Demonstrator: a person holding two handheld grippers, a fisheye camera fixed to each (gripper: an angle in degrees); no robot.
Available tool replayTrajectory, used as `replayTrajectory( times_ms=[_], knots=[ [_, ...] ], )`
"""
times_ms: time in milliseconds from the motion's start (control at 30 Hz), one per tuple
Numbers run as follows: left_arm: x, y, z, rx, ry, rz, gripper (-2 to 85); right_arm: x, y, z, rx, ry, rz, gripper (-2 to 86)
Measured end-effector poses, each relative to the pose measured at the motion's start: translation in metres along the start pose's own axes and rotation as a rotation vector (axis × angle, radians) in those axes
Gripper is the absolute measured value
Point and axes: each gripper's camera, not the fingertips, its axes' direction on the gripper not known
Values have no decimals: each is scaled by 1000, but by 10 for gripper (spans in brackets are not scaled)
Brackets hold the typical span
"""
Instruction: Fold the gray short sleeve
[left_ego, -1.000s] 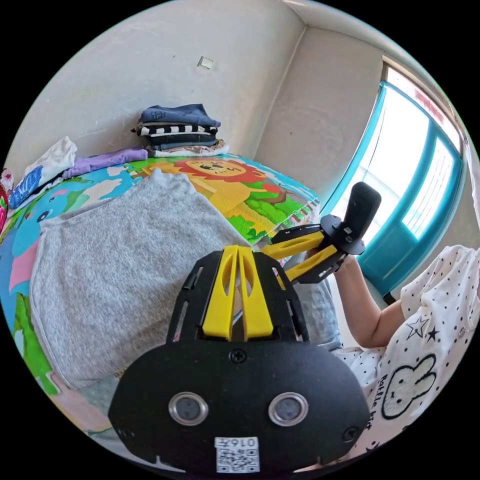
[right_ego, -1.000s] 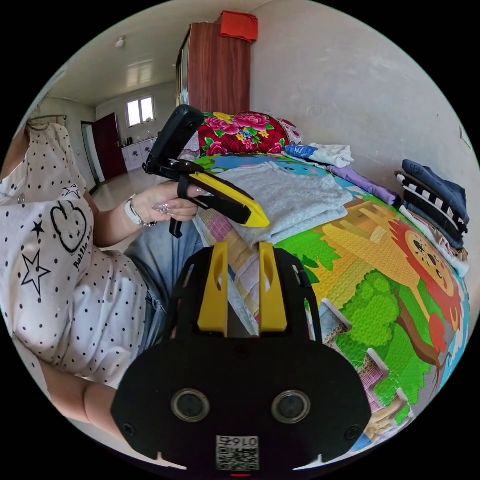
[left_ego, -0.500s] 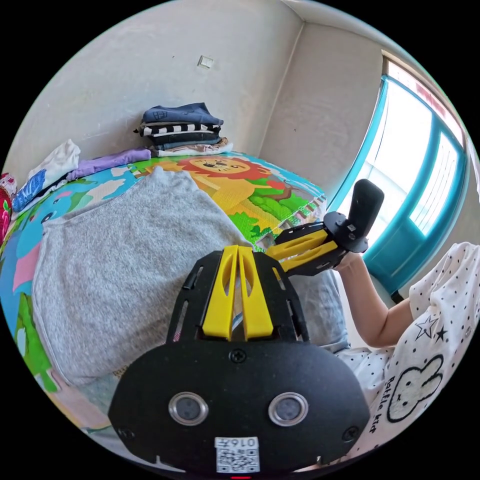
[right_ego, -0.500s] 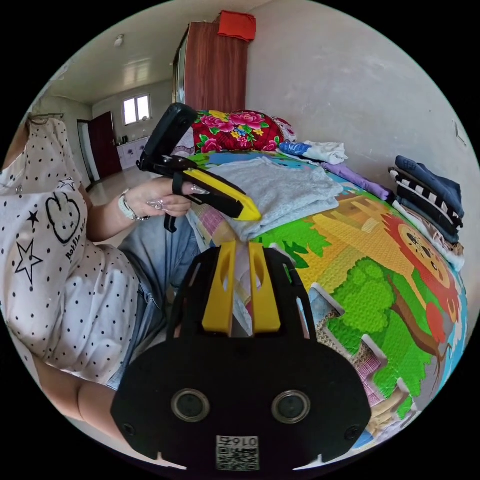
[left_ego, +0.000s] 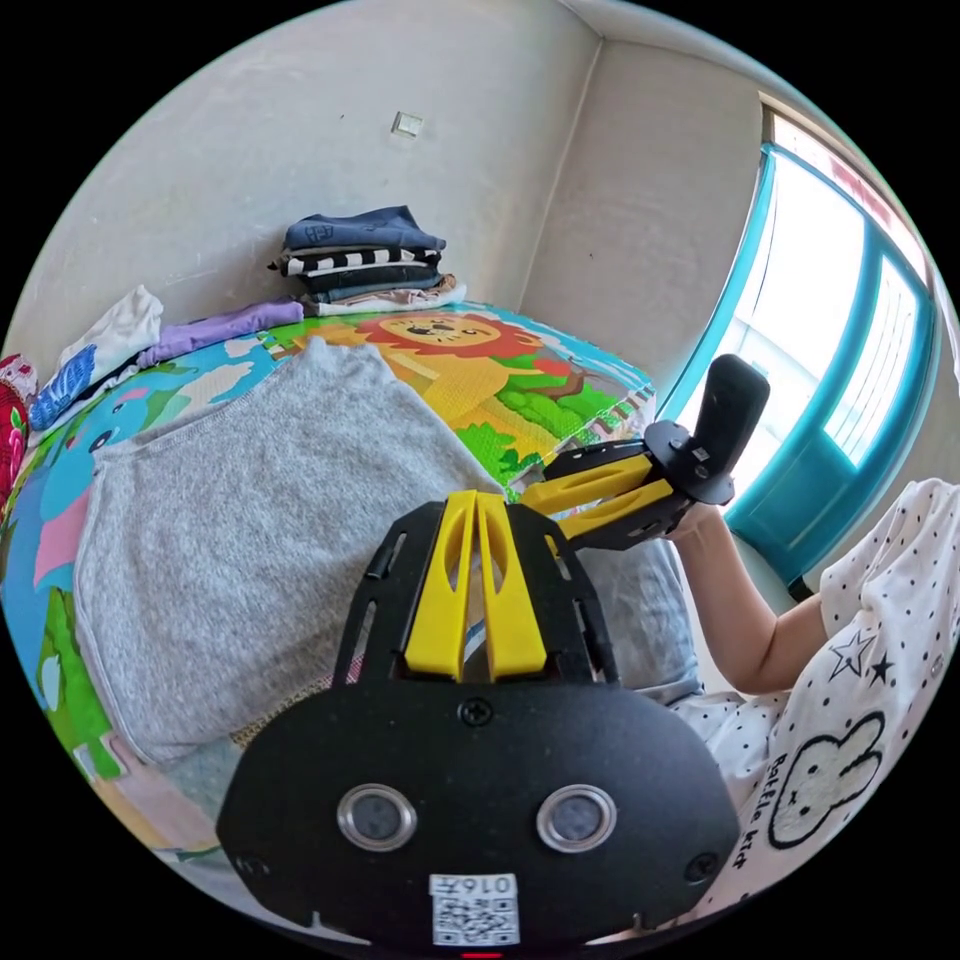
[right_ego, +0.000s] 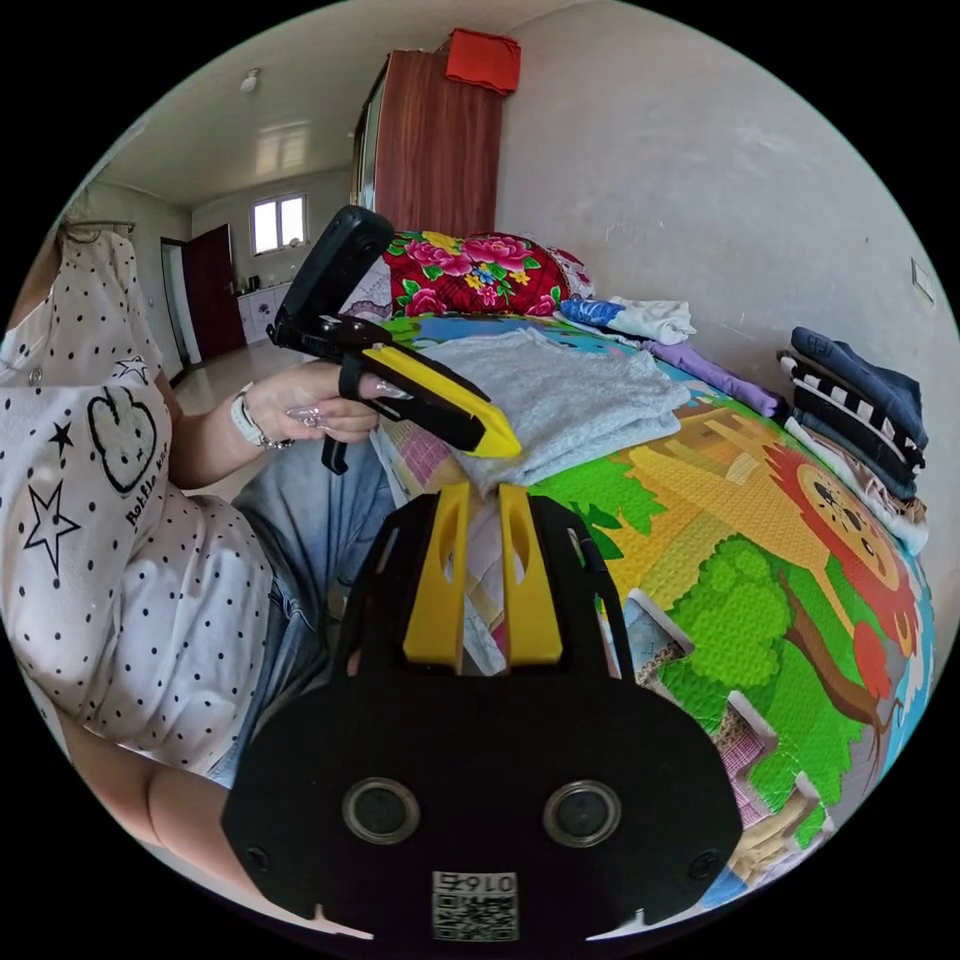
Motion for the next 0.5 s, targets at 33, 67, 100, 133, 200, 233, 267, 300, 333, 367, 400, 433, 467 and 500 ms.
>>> replayTrajectory(
  times_ms=[33, 67, 100, 133, 200, 233, 267, 300, 333, 367, 400, 433, 467, 500],
  knots=[
    [0, 0, 1, -3, 0, 1, -10, 1, 1, 0, 6, 0, 0, 45],
    [-1, 0, 2, -6, -1, 3, -10, 3, 2, 1, 3, 1, 2, 37],
    [-2, 0, 2, -6, -2, 4, -10, 4, 3, 1, 1, 0, 5, 32],
    [-3, 0, 2, -6, -2, 4, -10, 7, 5, 1, -2, -8, 7, 23],
    [-6, 0, 3, -2, 4, -4, -10, 11, 9, 0, 0, -27, 7, 12],
    [-6, 0, 3, -1, 7, -6, -10, 14, 11, -1, 6, -44, 7, 6],
    [-8, 0, 3, 1, 11, -11, -10, 16, 13, -2, 13, -60, 5, 3],
    [-10, 0, 2, 3, 15, -13, -10, 17, 14, -2, 18, -59, 12, 1],
    [-10, 0, 2, 4, 17, -14, -10, 19, 16, -2, 26, -56, 21, 0],
    [-11, 1, 2, 6, 18, -15, -10, 20, 17, -2, 34, -55, 27, 0],
    [-12, 1, 2, 7, 18, -14, -10, 21, 18, -3, 40, -50, 31, 0],
    [-13, 0, 1, 7, 18, -14, -10, 22, 19, -3, 49, -42, 39, 1],
    [-13, 0, 1, 6, 15, -11, -10, 23, 20, -2, 44, -40, 35, 3],
    [-13, 0, 1, 5, 12, -8, -10, 23, 19, -1, 37, -32, 35, 4]
  ],
)
